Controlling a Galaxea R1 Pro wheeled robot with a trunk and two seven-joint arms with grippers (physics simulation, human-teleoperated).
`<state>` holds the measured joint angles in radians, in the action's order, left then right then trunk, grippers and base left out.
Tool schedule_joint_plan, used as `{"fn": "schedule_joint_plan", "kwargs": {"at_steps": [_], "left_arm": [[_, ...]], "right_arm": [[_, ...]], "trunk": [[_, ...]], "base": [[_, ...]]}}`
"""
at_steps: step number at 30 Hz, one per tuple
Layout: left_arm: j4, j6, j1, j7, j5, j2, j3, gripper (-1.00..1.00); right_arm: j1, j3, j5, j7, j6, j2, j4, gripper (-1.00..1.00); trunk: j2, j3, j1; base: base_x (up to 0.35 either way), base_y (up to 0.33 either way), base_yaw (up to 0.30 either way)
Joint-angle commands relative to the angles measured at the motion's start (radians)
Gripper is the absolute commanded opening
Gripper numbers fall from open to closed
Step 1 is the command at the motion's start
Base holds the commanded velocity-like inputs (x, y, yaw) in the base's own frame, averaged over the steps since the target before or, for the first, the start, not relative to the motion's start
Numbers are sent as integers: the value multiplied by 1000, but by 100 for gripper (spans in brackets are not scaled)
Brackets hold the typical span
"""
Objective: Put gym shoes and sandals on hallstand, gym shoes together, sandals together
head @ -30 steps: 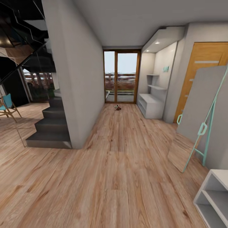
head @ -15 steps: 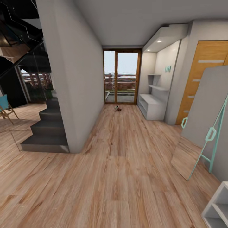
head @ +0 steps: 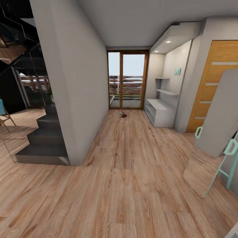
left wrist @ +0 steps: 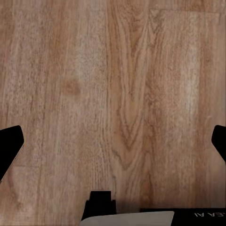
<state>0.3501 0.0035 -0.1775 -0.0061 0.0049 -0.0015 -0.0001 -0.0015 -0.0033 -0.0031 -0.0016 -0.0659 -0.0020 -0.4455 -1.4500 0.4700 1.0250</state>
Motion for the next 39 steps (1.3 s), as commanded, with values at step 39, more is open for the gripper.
{"fn": "schedule_joint_plan", "kwargs": {"at_steps": [39], "left_arm": [[4,-16,1,-17,-10,5,-8,100]], "right_arm": [[0,0,-1,0,0,0,2,100]], "trunk": [[0,10,0]], "base": [[333,0,0]]}}
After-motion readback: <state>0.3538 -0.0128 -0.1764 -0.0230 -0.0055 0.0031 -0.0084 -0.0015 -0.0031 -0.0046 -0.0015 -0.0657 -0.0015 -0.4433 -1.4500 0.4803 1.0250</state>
